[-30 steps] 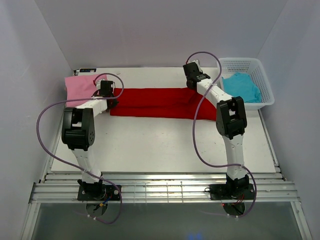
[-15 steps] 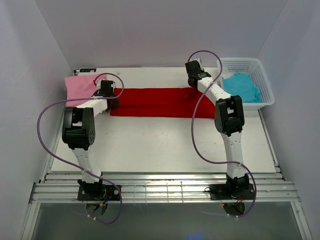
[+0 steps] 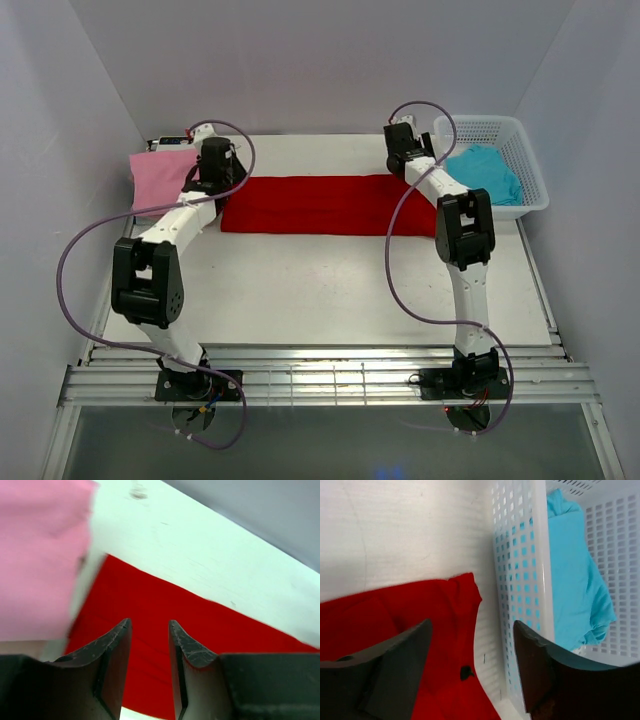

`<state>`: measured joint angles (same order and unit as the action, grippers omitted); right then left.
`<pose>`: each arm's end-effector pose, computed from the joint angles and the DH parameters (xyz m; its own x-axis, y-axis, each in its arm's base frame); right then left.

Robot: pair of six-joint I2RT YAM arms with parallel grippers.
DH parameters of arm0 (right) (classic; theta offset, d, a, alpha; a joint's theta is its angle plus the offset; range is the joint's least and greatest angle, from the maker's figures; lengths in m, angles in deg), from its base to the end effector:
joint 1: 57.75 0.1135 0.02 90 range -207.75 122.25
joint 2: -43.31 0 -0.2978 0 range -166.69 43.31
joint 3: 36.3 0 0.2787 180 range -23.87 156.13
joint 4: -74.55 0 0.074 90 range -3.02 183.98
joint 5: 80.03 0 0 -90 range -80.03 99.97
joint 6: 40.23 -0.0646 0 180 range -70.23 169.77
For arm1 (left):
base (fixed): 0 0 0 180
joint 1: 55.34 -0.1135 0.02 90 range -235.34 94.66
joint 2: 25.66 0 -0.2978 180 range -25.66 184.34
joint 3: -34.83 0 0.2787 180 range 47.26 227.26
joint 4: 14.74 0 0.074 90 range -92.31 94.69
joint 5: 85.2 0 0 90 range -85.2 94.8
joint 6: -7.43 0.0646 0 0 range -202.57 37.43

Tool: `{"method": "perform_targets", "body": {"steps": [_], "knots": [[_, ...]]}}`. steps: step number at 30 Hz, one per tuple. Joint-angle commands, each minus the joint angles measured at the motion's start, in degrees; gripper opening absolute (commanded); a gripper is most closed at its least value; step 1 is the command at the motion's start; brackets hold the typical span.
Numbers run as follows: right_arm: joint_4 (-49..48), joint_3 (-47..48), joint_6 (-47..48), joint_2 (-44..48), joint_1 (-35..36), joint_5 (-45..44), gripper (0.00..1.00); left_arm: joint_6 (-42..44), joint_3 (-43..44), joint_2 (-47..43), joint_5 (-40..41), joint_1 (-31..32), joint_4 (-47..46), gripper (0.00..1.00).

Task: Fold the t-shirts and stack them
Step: Fold the tshirt

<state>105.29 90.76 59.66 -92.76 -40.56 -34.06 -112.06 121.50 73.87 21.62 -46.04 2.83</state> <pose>0.5887 0.1351 0.1994 -0.6530 -0.3313 -0.6811 0.1887 0.7998 -0.5699 0.4551 -0.0556 0.2764 -0.3900 -0.4136 -0.8227 -0.3257 0.8976 -0.2969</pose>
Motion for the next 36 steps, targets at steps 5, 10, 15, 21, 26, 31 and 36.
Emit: {"method": "perform_targets", "body": {"steps": [5, 10, 15, 21, 26, 31, 36], "knots": [[-0.1, -10.2, -7.2, 13.7, 0.4, 15.9, 0.48, -0.8, -2.6, 1.2, -4.8, 10.0, -4.7, 0.34], [-0.6, -15.5, -9.4, 15.5, 0.8, 20.4, 0.42, -1.1, -2.5, 5.6, -7.9, 11.3, -6.6, 0.22], [4.0, -20.1, -14.6, 18.0, 1.7, 20.1, 0.38, -0.5, -4.1, 7.6, -2.3, 11.3, -3.5, 0.18], [6.1, -25.5, -16.7, 20.1, 2.4, 18.3, 0.09, 0.9, -6.1, 9.1, 1.0, 11.3, -0.8, 0.16], [8.4, -27.1, -18.6, 19.4, 2.4, 17.1, 0.08, 0.6, -6.0, 11.0, 1.5, 11.3, 1.3, 0.15], [10.8, -27.2, -19.9, 18.0, 2.4, 16.8, 0.08, 0.7, -4.2, 13.8, 3.5, 11.2, 5.0, 0.13], [10.3, -28.8, -20.3, 18.3, 2.4, 16.8, 0.08, 0.6, -3.8, 15.5, 3.8, 10.4, 6.3, 0.12]]}}
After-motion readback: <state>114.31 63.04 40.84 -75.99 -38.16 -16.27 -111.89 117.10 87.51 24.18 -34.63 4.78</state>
